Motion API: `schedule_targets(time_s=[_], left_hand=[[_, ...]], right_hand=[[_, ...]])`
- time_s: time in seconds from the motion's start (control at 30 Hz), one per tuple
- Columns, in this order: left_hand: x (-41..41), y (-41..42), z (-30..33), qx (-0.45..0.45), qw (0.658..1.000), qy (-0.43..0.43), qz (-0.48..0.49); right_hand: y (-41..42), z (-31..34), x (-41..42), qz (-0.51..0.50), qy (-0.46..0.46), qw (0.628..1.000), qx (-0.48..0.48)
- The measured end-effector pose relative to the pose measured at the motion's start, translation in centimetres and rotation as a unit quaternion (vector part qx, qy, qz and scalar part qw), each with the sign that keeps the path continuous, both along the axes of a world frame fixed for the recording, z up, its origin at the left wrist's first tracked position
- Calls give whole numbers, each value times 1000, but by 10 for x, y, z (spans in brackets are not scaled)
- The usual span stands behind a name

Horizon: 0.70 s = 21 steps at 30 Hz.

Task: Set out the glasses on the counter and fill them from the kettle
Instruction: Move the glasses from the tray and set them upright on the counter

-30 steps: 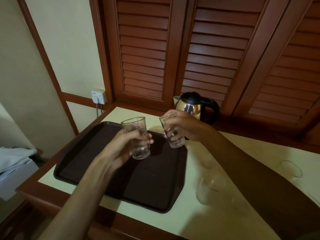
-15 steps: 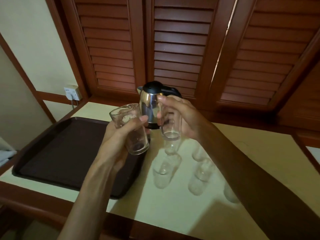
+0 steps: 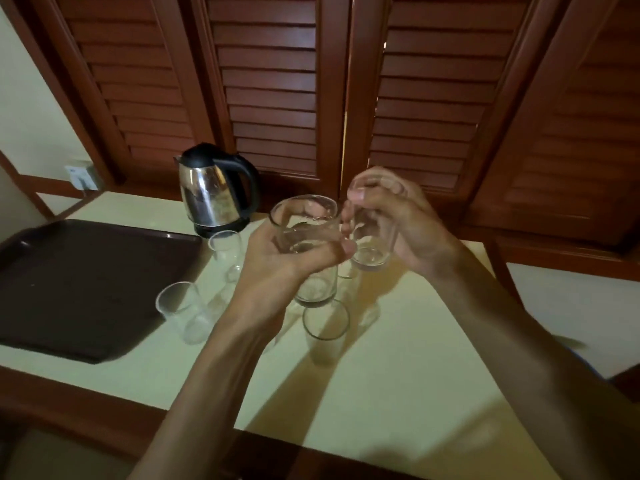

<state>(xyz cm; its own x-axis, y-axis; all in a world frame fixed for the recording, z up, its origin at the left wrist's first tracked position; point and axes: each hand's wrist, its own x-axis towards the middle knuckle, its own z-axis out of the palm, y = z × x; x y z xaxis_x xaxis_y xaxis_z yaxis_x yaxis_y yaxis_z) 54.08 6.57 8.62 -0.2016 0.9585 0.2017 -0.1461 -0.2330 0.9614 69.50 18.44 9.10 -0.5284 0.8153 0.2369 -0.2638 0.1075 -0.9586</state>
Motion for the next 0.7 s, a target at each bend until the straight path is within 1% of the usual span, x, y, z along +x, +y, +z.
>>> schedule_targets(time_s=[0.13, 0.2, 0.37, 0.47, 0.7], left_hand=[[53, 5, -11, 14, 999, 1, -42], [74, 8, -25, 13, 999, 7, -47], [112, 14, -71, -2, 997, 60, -44], [127, 13, -97, -24, 994, 89, -57], [137, 10, -135, -68, 990, 113, -44]], right_hand=[[4, -13, 45, -14, 6, 1000, 5], [6, -22, 61, -24, 6, 1000, 3], [10, -45, 85, -36, 0, 999, 0], [15, -62, 92, -39, -8, 999, 0], [24, -101, 101, -45, -34, 998, 10]])
